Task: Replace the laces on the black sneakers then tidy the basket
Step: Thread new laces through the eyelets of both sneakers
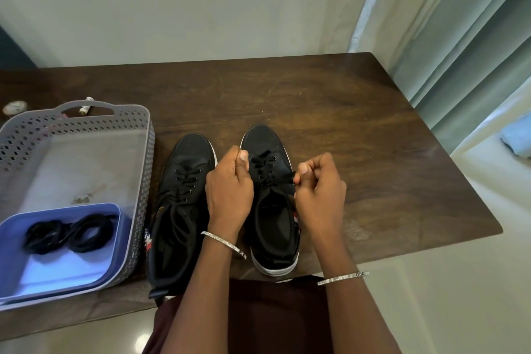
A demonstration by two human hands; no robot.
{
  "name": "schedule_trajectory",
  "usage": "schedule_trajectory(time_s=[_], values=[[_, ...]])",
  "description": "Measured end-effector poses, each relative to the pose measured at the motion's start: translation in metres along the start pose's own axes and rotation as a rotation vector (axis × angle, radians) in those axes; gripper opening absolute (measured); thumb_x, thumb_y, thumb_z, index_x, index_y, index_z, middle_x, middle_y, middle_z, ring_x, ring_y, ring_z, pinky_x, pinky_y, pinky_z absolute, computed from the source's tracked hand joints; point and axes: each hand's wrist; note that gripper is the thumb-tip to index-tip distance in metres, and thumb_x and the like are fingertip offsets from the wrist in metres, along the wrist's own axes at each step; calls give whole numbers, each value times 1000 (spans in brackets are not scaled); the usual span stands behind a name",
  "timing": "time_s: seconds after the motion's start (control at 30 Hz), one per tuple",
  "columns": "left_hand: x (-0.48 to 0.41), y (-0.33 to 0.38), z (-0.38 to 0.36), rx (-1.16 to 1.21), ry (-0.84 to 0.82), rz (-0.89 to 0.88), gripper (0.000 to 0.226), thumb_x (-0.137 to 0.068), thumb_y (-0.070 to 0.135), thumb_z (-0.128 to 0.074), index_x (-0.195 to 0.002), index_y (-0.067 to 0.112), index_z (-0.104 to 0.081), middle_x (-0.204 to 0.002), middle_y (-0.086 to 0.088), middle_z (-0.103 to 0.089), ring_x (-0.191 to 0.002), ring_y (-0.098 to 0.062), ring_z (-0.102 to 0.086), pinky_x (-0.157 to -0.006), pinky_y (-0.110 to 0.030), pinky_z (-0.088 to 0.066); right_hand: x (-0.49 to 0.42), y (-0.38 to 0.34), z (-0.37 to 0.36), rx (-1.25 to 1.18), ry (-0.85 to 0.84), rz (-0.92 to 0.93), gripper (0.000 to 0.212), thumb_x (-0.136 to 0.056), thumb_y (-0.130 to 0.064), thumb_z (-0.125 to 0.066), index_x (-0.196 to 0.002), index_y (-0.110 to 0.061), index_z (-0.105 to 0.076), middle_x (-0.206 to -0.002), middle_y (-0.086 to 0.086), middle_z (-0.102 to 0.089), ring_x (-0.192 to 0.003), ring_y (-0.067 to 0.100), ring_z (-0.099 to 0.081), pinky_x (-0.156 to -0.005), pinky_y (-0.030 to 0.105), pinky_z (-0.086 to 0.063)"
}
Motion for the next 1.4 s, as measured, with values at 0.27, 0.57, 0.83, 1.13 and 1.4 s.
schedule_trajectory(time_s=[0.27,0.57,0.83,1.13,1.4], values=[[2,1,-2,-63,41,-5,37,-106,32,-37,-77,12,-46,-60,1,-53,-57,-23,-53,-55,-34,-38,3,-1,-4,24,40,35,16,-99,-7,-52,-84,-12,-49,-70,-5,-63,-63,8,-60,-56,13,-40],[0,-2,-3,-41,41,4,37,-106,31,-38,-73,13,-46,-59,5,-53,-57,-13,-55,-53,-27,-36,0,1,-3,-9,26,-20,18,-98,-10,-53,-82,-16,-49,-70,-5,-64,-63,9,-60,-57,26,-47],[11,-9,8,168,-104,-55,10,-99,25,-57,-92,18,-57,-68,2,-62,-61,-12,-60,-60,-22,-45,10,-1,6,-154,-85,-13,11,-98,-12,-58,-88,-13,-54,-74,-3,-69,-64,12,-64,-60,24,-52],[54,-6,22,188,-103,-57,37,-81,6,-74,-112,20,-60,-112,9,-56,-101,1,-58,-82,-14,-48,54,-5,13,287,-147,301,24,-78,-10,-72,-100,-21,-72,-118,-7,-55,-107,12,-53,-82,22,-50],[81,-4,13,485,-190,165,61,-88,-8,-59,-137,25,-42,-143,5,-45,-132,-2,-45,-112,-35,-41,48,-22,8,706,-209,303,14,-91,-18,-64,-99,-18,-75,-131,-6,-53,-115,17,-50,-70,26,-50]])
Point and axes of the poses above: each hand's wrist, its own x-axis away from the middle knuckle, its own z-axis out of the back of the hand, y = z × x
